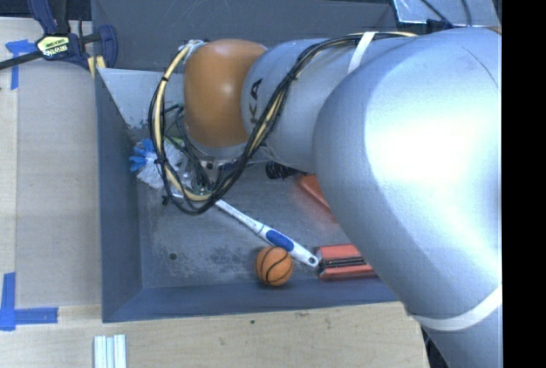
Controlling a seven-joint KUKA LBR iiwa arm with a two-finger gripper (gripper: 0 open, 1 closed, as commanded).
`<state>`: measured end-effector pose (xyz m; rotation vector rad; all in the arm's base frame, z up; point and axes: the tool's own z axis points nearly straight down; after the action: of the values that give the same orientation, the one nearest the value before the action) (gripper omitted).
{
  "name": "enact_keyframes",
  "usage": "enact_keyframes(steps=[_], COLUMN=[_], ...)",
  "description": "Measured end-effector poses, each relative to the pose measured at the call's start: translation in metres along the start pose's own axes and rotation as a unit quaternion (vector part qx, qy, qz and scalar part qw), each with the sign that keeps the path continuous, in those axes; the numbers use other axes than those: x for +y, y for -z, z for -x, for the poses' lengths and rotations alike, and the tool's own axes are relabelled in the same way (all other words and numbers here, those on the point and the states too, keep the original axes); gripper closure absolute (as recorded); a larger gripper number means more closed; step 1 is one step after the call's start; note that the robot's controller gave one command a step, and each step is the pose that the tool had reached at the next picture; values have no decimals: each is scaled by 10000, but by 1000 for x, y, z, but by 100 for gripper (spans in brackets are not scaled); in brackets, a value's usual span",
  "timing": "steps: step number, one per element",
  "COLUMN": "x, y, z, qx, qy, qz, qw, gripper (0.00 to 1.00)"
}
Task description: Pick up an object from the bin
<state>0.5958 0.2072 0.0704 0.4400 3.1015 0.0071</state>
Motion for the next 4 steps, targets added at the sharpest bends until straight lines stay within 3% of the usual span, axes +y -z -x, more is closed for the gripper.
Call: enact_keyframes(steps=[1,4], x=[7,7], y=[2,9], z=[32,31], qx=[50,55], qy=[987,980], qz=[5,9], qw=[9951,9952], gripper=[100,100])
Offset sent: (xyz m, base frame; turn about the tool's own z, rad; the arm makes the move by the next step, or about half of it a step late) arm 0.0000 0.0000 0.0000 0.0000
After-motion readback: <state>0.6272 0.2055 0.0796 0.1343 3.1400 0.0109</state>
